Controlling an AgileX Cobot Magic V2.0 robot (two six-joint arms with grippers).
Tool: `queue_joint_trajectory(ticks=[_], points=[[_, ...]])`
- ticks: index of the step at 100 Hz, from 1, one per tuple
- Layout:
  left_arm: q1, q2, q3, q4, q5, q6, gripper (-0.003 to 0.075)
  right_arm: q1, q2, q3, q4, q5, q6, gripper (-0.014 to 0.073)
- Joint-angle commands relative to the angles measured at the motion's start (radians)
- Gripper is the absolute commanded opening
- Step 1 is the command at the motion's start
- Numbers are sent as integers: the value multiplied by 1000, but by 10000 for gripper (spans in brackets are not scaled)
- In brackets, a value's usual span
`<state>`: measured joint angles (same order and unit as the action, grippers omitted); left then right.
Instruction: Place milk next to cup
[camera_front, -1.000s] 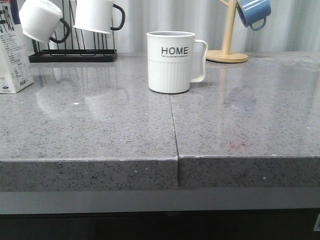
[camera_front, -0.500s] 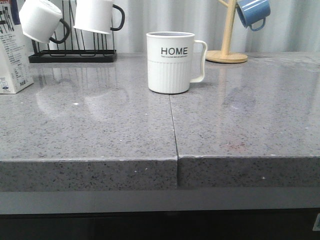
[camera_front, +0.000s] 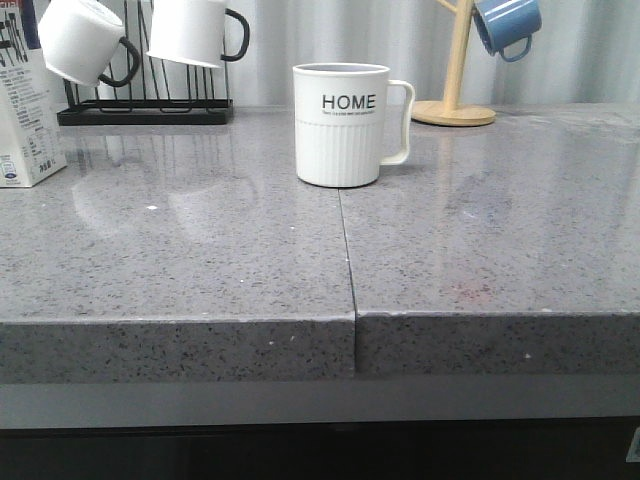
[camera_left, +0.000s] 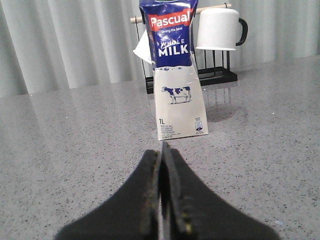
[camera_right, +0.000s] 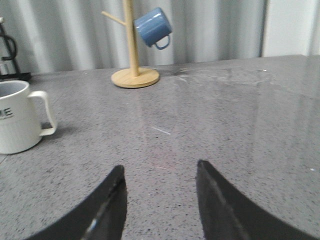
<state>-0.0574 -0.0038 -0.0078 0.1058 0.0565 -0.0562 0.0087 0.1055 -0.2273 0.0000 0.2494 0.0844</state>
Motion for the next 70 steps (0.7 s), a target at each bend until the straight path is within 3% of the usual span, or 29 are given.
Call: queue_joint_trajectory(ticks=[1, 12, 33, 70], points=[[-7, -33, 51, -7, -76, -8, -20, 29, 9, -28, -25, -87, -23, 316], [-7, -33, 51, -7, -76, -8, -20, 36, 9, -28, -31, -87, -23, 209], [-7, -33, 51, -7, -76, -8, -21, 36, 9, -28, -31, -79, -23, -127], [-7, -33, 51, -7, -76, -8, -20, 36, 9, -28, -31, -80, -23, -122]])
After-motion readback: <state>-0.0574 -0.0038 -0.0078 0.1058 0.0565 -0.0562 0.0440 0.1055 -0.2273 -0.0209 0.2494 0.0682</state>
